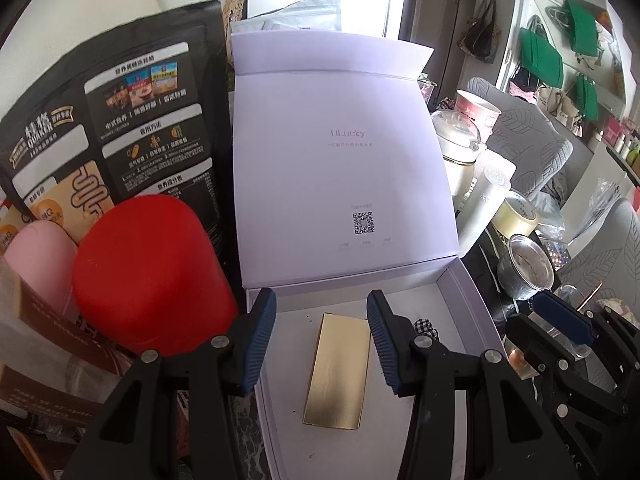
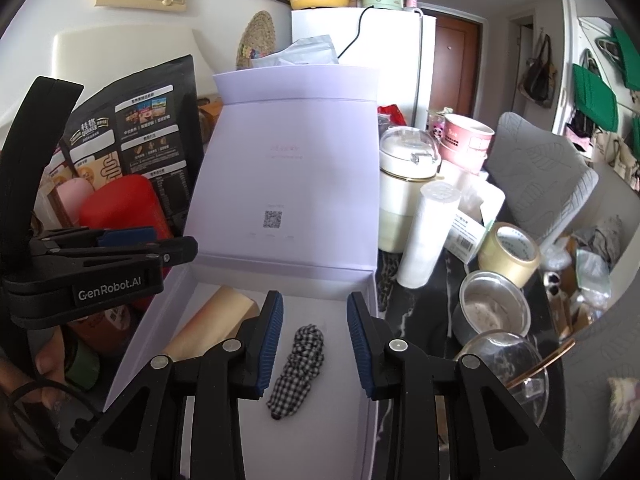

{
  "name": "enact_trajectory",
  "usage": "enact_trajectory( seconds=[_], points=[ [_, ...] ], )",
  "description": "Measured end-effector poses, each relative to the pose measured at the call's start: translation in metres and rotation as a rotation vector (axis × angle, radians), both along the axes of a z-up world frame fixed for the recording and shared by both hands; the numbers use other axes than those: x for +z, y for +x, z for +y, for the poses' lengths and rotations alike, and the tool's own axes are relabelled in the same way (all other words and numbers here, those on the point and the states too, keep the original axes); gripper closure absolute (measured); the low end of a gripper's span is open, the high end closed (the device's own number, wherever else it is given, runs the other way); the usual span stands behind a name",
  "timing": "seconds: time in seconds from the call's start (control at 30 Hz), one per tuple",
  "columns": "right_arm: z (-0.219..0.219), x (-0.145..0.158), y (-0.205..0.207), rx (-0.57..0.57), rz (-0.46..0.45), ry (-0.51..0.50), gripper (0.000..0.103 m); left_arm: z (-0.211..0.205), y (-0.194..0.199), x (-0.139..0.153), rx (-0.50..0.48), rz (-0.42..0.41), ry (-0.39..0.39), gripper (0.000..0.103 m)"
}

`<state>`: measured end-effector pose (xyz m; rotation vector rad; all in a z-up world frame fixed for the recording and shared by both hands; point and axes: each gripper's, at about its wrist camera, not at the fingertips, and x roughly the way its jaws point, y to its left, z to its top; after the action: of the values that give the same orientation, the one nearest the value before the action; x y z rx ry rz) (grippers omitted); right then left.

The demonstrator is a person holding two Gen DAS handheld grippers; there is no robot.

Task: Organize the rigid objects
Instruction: 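Release the gold box with the left tool while the right tool releases the scrunchie inside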

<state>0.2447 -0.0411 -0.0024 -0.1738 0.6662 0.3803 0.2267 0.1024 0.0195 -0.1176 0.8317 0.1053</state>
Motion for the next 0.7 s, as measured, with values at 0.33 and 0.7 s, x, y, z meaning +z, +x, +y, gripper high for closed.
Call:
enact_trajectory(
  seconds=[0.33,0.7],
  points=[
    [-0.004,0.027,-0.028,0.007,-0.055,-0.005,0.07,-0.009,-0.025,0.035,0.002,-0.062,0.043,0.056],
    [-0.012,0.059,-0.074,0.001,-0.121,0.002,0.07,-0.023,-0.066,0.068,-0.014,-0.131,0.054,0.056]
  ],
)
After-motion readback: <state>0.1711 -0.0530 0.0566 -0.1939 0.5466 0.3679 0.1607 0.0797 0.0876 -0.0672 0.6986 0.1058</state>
